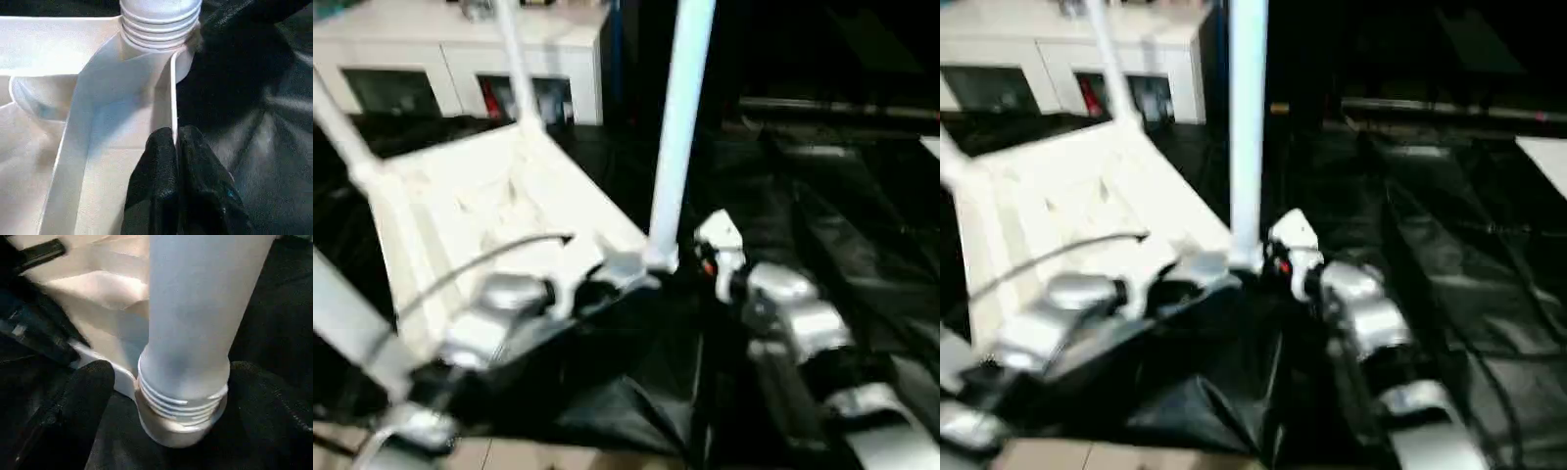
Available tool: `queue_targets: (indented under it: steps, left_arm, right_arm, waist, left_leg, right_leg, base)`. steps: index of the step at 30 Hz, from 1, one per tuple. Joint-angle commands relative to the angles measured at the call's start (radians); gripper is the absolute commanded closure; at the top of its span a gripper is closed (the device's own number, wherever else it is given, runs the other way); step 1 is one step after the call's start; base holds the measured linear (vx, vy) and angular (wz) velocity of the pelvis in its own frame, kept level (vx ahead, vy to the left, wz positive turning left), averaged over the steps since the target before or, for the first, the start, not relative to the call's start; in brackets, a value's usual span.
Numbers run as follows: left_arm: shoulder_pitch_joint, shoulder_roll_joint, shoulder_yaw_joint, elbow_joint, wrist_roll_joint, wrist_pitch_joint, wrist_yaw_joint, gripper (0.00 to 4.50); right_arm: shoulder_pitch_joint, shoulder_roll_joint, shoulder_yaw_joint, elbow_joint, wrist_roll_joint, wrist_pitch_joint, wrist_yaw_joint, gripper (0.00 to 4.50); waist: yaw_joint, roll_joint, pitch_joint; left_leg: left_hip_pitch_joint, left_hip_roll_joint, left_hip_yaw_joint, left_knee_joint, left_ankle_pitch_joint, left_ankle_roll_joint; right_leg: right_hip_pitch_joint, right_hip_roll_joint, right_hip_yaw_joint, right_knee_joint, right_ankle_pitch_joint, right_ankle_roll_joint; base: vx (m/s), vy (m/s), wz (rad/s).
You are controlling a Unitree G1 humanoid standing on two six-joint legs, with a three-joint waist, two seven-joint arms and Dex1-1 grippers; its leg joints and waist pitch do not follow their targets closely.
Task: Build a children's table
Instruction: Rotate leg to tighten
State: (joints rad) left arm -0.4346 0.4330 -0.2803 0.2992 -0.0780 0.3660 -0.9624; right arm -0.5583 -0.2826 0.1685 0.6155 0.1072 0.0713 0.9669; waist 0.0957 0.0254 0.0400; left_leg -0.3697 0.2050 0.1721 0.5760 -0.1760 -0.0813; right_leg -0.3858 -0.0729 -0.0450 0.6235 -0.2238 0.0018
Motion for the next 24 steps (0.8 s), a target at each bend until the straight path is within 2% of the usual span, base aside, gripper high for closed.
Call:
queue_targets:
  steps: [1, 7, 9, 12, 17, 18, 24]
  left_arm:
    - [0.049, 0.039, -0.056, -0.011, -0.01, 0.018, -0.111, 4.5]
    - [0.079, 0.088, -0.051, -0.073, -0.036, 0.033, -0.16, 4.5]
    - [0.082, 0.092, -0.048, -0.075, -0.036, 0.032, -0.163, 4.5]
    - [0.085, 0.094, -0.046, -0.074, -0.035, 0.03, -0.164, 4.5]
    - [0.089, 0.099, -0.043, -0.076, -0.034, 0.031, -0.166, 4.5]
    - [0.09, 0.102, -0.042, -0.078, -0.034, 0.033, -0.169, 4.5]
    - [0.095, 0.11, -0.038, -0.077, -0.034, 0.041, -0.165, 4.5]
  right_arm:
    - [0.004, -0.023, 0.023, -0.027, 0.012, -0.003, 0.092, 0.41]
    - [0.01, -0.037, 0.031, -0.058, 0.048, 0.016, 0.164, 0.41]
    - [0.007, -0.034, 0.037, -0.049, 0.042, 0.013, 0.166, 0.41]
    - [0.004, -0.032, 0.038, -0.039, 0.039, 0.012, 0.172, 0.41]
    - [-0.002, -0.032, 0.038, -0.024, 0.033, 0.012, 0.19, 0.95]
    - [-0.004, -0.032, 0.038, -0.021, 0.033, 0.013, 0.199, 1.05]
    - [-0.01, -0.021, 0.049, -0.007, 0.036, 0.01, 0.198, 1.58]
  waist:
    - [0.008, -0.002, -0.056]
    - [0.016, -0.001, -0.053]
    - [0.019, -0.008, -0.053]
    - [0.02, -0.007, -0.055]
    - [0.02, -0.009, -0.056]
    - [0.021, -0.006, -0.056]
    - [0.019, -0.008, -0.055]
  left_leg:
    - [0.007, 0.022, -0.003, -0.061, -0.169, 0.049]
    - [0.013, 0.025, 0.0, -0.065, -0.193, 0.043]
    - [0.013, 0.025, 0.001, -0.065, -0.188, 0.038]
    - [0.011, 0.023, 0.0, -0.064, -0.17, 0.036]
    - [0.008, 0.021, 0.001, -0.06, -0.145, 0.046]
    - [0.009, 0.022, 0.0, -0.061, -0.147, 0.046]
    - [0.009, 0.022, 0.0, -0.062, -0.157, 0.042]
  right_leg:
    - [0.042, -0.056, 0.032, -0.065, -0.014, -0.243]
    - [0.037, -0.058, 0.034, -0.069, -0.053, -0.251]
    - [0.038, -0.057, 0.034, -0.068, -0.057, -0.247]
    - [0.039, -0.058, 0.035, -0.066, -0.045, -0.24]
    - [0.041, -0.057, 0.034, -0.063, -0.013, -0.242]
    - [0.041, -0.058, 0.033, -0.063, -0.017, -0.242]
    - [0.041, -0.057, 0.033, -0.064, -0.038, -0.242]
  base:
    - [0.0, 0.0, 0.0]
    - [0.0, 0.0, 0.0]
    - [0.0, 0.0, 0.0]
    - [0.0, 0.0, 0.0]
    - [0.0, 0.0, 0.0]
    - [0.0, 0.0, 0.0]
    - [0.0, 0.0, 0.0]
